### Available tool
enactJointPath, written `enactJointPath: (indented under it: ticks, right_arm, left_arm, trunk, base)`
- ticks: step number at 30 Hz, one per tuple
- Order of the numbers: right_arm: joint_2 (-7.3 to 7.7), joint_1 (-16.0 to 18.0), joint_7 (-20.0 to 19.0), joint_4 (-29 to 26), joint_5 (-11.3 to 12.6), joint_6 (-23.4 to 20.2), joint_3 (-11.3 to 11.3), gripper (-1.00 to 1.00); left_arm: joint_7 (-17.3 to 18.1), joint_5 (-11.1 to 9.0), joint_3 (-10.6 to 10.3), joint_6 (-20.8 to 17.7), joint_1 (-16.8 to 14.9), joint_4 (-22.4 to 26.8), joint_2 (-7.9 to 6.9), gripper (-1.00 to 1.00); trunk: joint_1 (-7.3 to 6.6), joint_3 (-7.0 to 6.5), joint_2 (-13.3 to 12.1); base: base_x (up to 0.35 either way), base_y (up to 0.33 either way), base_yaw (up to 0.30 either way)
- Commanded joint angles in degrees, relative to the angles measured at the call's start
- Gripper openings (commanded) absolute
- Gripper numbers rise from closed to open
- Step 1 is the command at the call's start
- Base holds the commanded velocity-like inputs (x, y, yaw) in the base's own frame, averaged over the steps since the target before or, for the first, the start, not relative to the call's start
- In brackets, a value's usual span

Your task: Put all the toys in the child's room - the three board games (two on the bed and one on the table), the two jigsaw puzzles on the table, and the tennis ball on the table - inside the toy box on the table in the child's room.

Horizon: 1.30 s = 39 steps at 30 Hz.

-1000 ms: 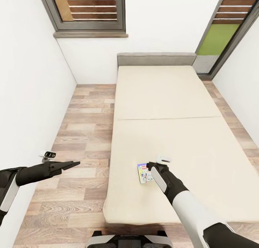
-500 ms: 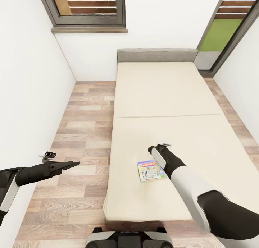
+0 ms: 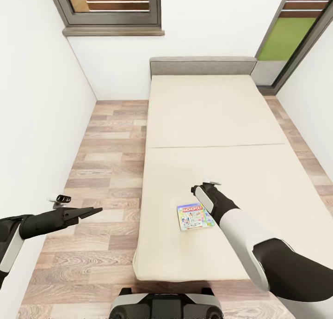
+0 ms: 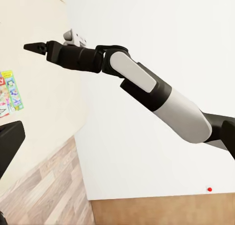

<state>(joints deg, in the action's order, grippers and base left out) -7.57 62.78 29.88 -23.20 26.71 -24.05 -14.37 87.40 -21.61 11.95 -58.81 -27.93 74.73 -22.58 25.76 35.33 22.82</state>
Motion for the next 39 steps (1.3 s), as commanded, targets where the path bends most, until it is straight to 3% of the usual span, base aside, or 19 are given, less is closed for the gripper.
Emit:
enactJointPath:
  ticks: [1,39]
  right_arm:
    - [0.06,0.04,0.44,-0.08,0.45,-0.3,-0.48,1.0]
    - [0.05,0.02,0.44,-0.11,0.39,-0.24,-0.57,1.0]
  left_arm:
    - [0.19,-0.02,0.01,-0.61,-0.02,0.01,-0.04,1.0]
    - [1.8,-0.63,0.36,-0.96,-0.02,0.07,-0.7,1.0]
  trunk:
    - [0.03,0.17,0.1]
    - [0.03,3.77,0.1]
  base:
    - [0.0,0.0,0.0]
    - [0.0,0.0,0.0]
